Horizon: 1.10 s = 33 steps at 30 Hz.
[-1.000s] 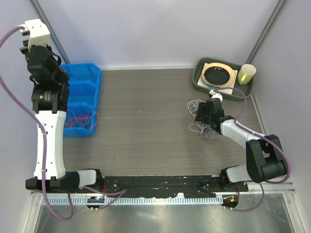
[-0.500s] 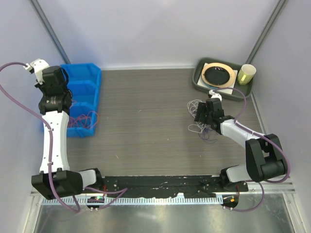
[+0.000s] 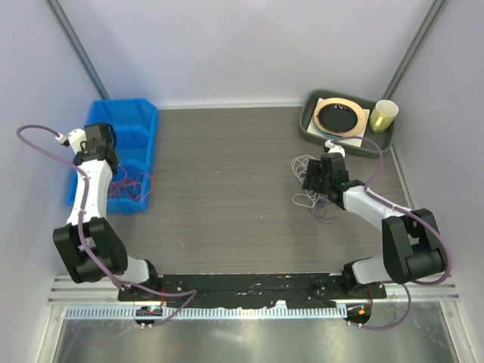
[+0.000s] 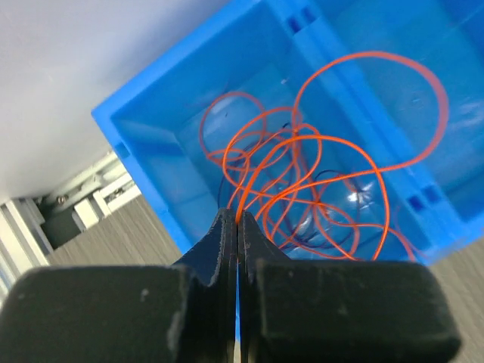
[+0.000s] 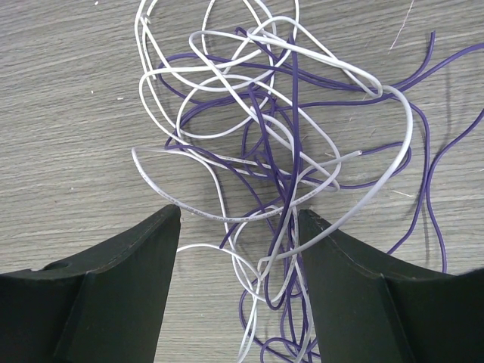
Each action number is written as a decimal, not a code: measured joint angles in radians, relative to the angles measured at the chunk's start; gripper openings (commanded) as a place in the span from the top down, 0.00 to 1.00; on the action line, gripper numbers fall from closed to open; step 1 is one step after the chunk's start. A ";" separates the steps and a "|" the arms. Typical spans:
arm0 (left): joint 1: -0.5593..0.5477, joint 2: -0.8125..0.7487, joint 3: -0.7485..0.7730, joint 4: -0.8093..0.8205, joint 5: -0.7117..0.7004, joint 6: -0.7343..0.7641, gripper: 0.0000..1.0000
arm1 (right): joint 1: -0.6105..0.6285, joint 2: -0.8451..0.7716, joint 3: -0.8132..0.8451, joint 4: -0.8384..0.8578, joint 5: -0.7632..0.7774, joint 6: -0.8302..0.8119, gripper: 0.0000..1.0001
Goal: Untangle the cables
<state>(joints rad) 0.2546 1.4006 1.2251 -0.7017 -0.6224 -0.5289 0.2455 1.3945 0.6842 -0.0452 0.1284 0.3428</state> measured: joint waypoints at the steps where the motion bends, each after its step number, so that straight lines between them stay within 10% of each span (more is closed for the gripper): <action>1: 0.012 0.022 -0.010 -0.009 0.005 -0.016 1.00 | 0.000 0.000 0.000 0.000 0.000 0.000 0.31; 14: 0.088 0.211 -0.102 0.039 0.163 -0.073 0.98 | 0.000 0.013 0.000 0.000 0.006 0.000 0.31; 20: 0.088 0.220 -0.105 0.054 0.185 -0.072 0.66 | 0.000 0.014 0.000 0.000 0.012 0.000 0.31; 33: 0.088 0.047 -0.099 0.022 0.245 -0.136 0.32 | 0.000 0.014 0.000 0.000 0.011 0.000 0.31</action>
<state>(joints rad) 0.3428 1.4475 1.1259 -0.6796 -0.3771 -0.6647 0.2455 1.4082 0.6842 -0.0452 0.1398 0.3424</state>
